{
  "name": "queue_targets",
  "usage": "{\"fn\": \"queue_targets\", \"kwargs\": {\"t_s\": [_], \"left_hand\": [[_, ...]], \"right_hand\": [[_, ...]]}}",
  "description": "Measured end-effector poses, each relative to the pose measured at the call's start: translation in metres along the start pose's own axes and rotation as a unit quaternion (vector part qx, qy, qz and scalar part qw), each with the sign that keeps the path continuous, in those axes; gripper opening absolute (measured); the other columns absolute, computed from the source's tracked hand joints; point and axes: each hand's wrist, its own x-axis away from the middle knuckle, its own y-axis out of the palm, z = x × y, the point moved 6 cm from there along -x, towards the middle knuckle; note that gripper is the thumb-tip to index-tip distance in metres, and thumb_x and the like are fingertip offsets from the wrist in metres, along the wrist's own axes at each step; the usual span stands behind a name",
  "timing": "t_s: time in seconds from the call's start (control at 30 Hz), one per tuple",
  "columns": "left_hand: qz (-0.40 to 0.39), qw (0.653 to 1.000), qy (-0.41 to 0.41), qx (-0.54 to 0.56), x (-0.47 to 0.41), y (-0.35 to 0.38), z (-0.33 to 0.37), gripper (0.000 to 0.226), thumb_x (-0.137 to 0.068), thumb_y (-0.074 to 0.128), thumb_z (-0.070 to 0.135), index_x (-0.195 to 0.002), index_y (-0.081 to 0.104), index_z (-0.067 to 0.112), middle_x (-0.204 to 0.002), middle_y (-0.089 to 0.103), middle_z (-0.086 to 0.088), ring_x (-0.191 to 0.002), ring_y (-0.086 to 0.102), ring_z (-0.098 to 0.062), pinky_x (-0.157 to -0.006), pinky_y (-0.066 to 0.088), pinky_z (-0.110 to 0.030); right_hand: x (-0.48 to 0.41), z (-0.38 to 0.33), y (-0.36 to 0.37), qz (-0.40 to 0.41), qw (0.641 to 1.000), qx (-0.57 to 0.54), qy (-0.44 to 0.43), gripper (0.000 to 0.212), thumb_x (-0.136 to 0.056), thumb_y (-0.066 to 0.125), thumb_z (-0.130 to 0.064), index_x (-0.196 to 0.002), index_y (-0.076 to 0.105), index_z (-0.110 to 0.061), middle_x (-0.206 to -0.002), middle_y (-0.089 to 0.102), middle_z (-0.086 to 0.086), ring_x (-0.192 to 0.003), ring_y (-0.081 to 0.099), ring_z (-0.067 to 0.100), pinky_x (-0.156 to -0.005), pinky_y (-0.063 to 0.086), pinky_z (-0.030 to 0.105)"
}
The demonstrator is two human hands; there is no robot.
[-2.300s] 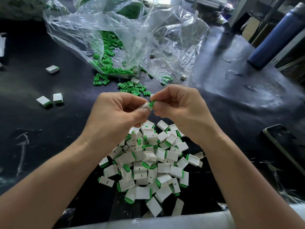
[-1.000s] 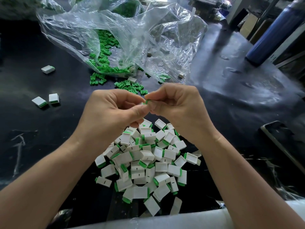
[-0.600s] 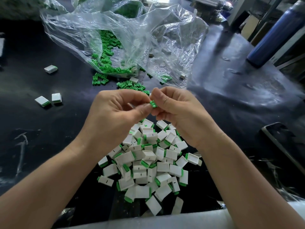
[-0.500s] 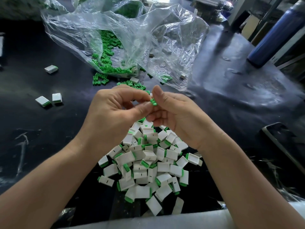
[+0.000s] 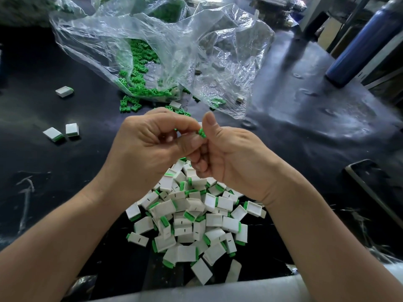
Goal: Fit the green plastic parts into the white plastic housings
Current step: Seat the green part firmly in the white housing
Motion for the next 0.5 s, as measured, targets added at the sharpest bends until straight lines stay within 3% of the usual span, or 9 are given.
{"fn": "queue_targets", "kwargs": {"t_s": [0.1,0.27,0.5], "left_hand": [[-0.009,0.999,0.0,-0.035,-0.0011,-0.0017,-0.0006,0.022,-0.063,0.077,0.02,-0.083,0.068,0.02,-0.085,0.057,-0.014,-0.071,0.053,-0.042,-0.064,0.052,-0.04],[-0.01,0.998,-0.015,0.054,-0.0008,0.0007,-0.0012,0.023,-0.061,0.066,0.011,-0.084,0.066,0.013,-0.079,0.054,-0.008,-0.055,0.058,-0.008,-0.054,0.047,-0.014],[-0.017,0.998,-0.008,0.055,0.0004,-0.0013,-0.0068,0.015,-0.061,0.073,0.017,-0.075,0.073,0.012,-0.072,0.059,-0.002,-0.062,0.06,-0.023,-0.057,0.05,-0.024]], "right_hand": [[0.0003,0.0006,0.0001,0.001,1.0,0.018,-0.001,0.045,-0.072,0.04,-0.047,-0.081,0.051,-0.004,-0.061,0.047,0.001,-0.055,0.041,0.009,-0.054,0.036,0.019],[0.0012,0.0005,0.0027,-0.007,1.0,0.012,0.002,0.044,-0.071,0.04,-0.047,-0.078,0.05,-0.006,-0.063,0.047,0.001,-0.056,0.041,0.009,-0.054,0.037,0.019],[0.0023,-0.0001,0.0075,-0.004,1.0,-0.006,0.001,0.039,-0.069,0.041,-0.045,-0.07,0.046,-0.007,-0.061,0.043,0.001,-0.055,0.037,0.01,-0.053,0.033,0.02]]}}
